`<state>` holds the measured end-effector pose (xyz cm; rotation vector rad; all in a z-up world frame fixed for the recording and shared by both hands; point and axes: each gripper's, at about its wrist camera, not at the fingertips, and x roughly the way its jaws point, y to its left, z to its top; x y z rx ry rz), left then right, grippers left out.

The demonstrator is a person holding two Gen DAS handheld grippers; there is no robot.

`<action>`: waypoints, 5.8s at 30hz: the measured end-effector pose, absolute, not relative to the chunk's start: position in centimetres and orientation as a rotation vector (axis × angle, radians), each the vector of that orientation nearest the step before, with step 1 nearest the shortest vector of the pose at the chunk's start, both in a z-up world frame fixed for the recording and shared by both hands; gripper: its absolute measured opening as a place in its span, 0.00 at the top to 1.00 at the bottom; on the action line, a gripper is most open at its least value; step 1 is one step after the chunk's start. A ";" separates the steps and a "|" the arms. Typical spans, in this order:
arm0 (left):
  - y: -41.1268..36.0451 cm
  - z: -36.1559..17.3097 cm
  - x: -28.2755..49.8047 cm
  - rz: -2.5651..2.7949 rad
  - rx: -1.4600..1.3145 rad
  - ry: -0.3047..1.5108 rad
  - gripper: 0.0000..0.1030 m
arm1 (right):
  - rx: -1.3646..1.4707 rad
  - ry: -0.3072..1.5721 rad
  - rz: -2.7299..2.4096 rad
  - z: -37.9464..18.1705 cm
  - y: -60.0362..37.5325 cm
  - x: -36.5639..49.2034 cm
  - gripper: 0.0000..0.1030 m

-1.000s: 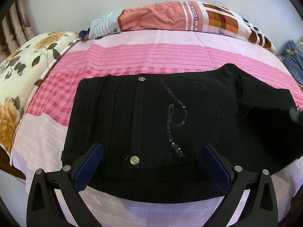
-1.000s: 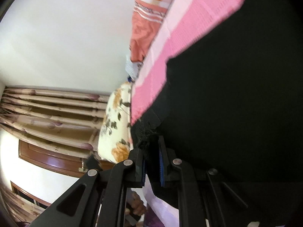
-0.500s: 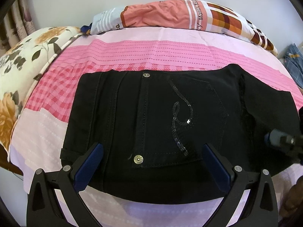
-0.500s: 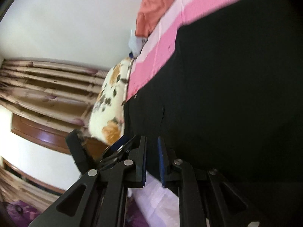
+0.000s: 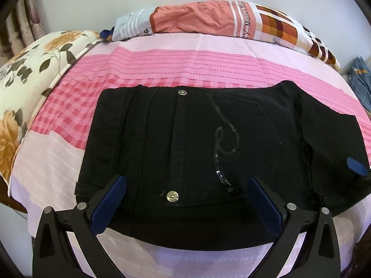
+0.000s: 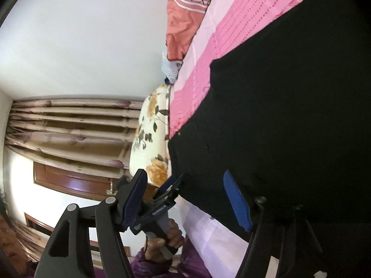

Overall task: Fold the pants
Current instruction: 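Carry the held leg hem over onto the waistband with the right gripper, then open the right gripper and release the folded jeans, then grasp the edge of the folded jeans with the left gripper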

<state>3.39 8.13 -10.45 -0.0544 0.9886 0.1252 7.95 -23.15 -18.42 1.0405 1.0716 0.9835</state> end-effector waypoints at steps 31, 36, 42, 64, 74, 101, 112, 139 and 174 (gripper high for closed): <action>5.2 -9.3 2.9 0.081 0.071 0.980 0.00 | 1.077 0.830 0.796 -17.6 -35.4 12.4 0.47; 4.9 -9.3 2.8 0.091 0.086 0.991 0.00 | 1.135 0.821 0.690 -19.6 -38.2 13.5 0.48; 5.6 -9.5 2.7 0.107 0.051 0.992 0.00 | 1.195 0.882 0.593 -21.5 -39.6 14.1 0.54; 18.1 -6.5 1.8 0.242 -0.019 0.853 0.00 | 0.126 0.840 0.547 -12.2 -15.5 10.4 0.37; 20.1 -7.6 2.7 0.227 -0.028 0.873 0.00 | 0.079 0.890 0.441 -14.3 -13.5 11.3 0.25; 20.6 -10.5 5.4 0.050 -0.002 0.938 0.00 | -0.066 0.874 0.436 -14.9 -11.1 10.5 0.00; 20.8 -11.3 6.0 -0.018 -0.001 0.962 0.00 | -0.087 0.877 0.425 -15.0 -10.8 10.6 0.00; 22.7 -12.4 7.5 -0.558 -0.337 1.029 0.09 | -0.110 0.879 0.416 -15.1 -10.6 11.0 0.00; 18.8 -6.5 7.6 -0.695 -0.460 1.020 0.85 | -0.091 0.882 0.430 -14.9 -11.0 11.5 0.00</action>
